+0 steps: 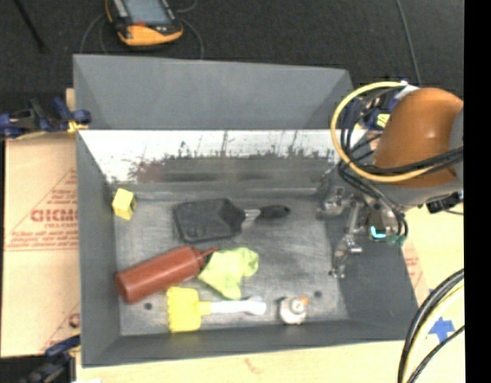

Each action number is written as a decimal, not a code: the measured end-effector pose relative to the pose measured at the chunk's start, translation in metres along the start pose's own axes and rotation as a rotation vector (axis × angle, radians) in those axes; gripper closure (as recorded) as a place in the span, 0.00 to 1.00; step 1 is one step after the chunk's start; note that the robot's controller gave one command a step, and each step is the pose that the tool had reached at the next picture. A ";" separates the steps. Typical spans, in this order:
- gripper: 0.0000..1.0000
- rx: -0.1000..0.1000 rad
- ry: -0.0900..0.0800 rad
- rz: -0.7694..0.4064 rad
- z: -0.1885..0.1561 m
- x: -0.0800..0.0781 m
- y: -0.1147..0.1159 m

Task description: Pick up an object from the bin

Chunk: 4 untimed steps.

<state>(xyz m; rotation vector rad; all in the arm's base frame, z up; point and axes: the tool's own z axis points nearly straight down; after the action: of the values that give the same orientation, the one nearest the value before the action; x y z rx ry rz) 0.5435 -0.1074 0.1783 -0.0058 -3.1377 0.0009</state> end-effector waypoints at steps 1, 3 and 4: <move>0.00 0.000 -0.003 -0.001 -0.002 0.000 0.000; 1.00 0.000 -0.009 0.007 0.105 -0.003 0.059; 0.00 0.001 -0.009 0.005 0.106 -0.002 0.058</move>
Offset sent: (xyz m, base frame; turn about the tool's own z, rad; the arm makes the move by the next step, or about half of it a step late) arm 0.0113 0.0125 -0.0729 -0.2032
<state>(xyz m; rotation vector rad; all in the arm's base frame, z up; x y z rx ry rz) 0.5458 -0.0493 0.0722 -0.0144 -3.1467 0.0025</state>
